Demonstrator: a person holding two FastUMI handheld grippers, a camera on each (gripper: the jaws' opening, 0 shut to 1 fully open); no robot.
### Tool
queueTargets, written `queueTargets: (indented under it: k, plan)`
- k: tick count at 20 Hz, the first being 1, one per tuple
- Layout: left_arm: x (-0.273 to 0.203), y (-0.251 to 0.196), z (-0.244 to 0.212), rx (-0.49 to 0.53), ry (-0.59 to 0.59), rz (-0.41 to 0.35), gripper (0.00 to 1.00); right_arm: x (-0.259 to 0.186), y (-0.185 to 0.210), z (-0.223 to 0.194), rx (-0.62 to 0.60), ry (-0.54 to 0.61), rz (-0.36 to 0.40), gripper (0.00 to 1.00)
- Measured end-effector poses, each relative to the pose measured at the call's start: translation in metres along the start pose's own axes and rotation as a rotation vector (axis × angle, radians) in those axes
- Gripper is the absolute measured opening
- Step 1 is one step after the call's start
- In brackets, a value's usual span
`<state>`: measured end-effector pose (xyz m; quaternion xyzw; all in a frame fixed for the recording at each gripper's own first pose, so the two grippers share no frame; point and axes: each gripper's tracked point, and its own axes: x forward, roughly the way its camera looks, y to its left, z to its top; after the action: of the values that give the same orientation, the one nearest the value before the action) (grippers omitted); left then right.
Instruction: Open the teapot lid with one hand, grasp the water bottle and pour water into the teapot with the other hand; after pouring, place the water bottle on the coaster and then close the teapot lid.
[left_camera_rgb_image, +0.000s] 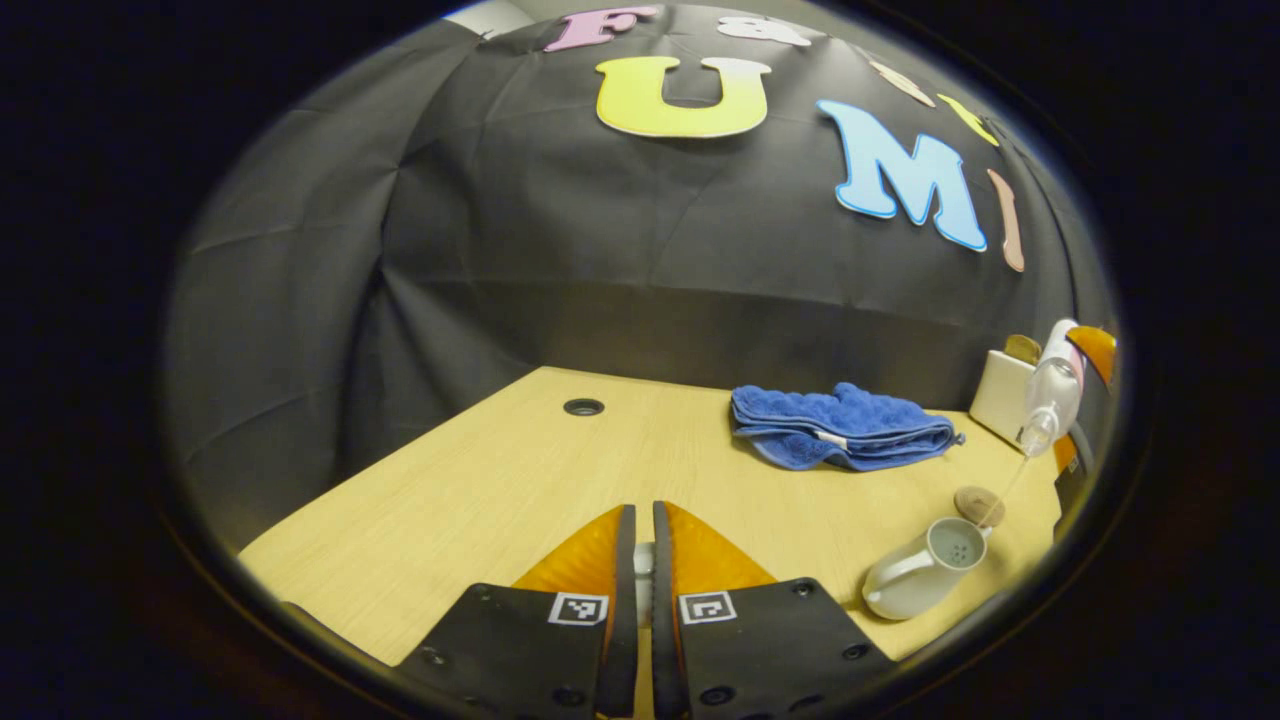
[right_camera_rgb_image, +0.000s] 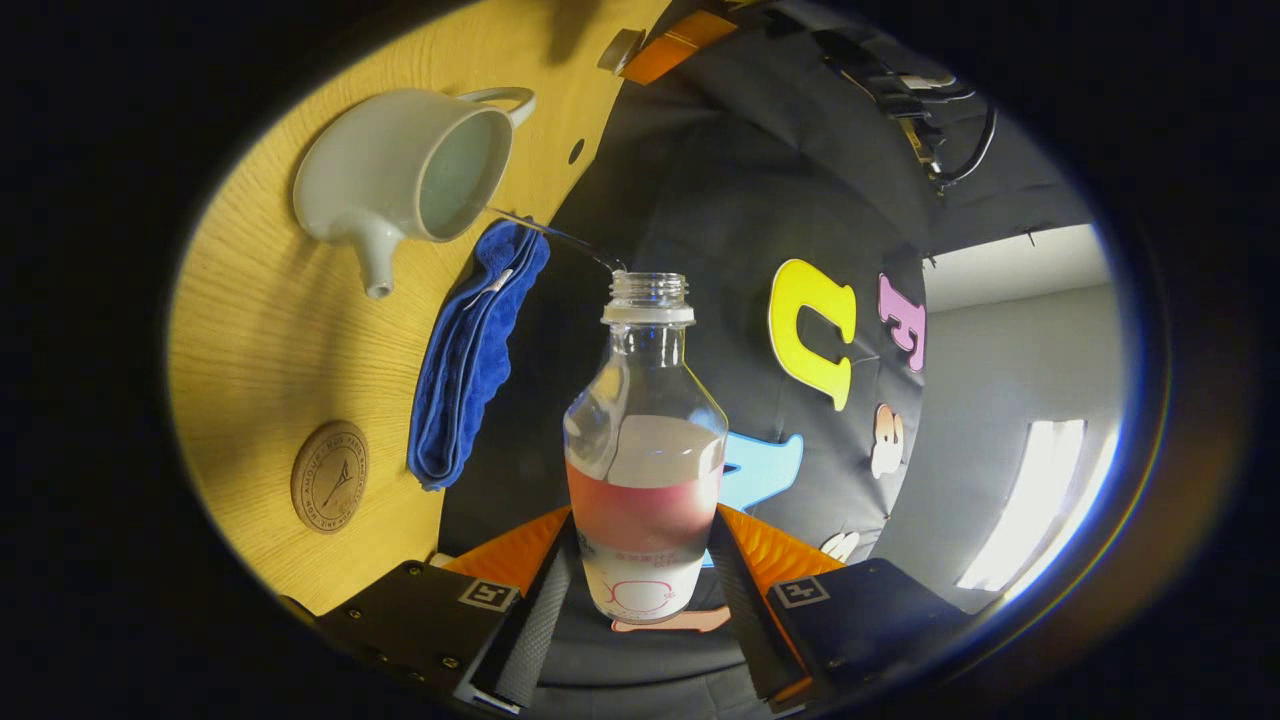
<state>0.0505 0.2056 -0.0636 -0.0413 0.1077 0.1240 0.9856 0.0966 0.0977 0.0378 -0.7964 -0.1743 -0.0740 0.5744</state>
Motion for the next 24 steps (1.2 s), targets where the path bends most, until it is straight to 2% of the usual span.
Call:
queueTargets:
  k: [24]
  plan:
    - [0.001,-0.003,-0.006,0.021,0.022,-0.008,0.12,0.001,-0.008,0.014,-0.171,-0.045,-0.112,0.77]
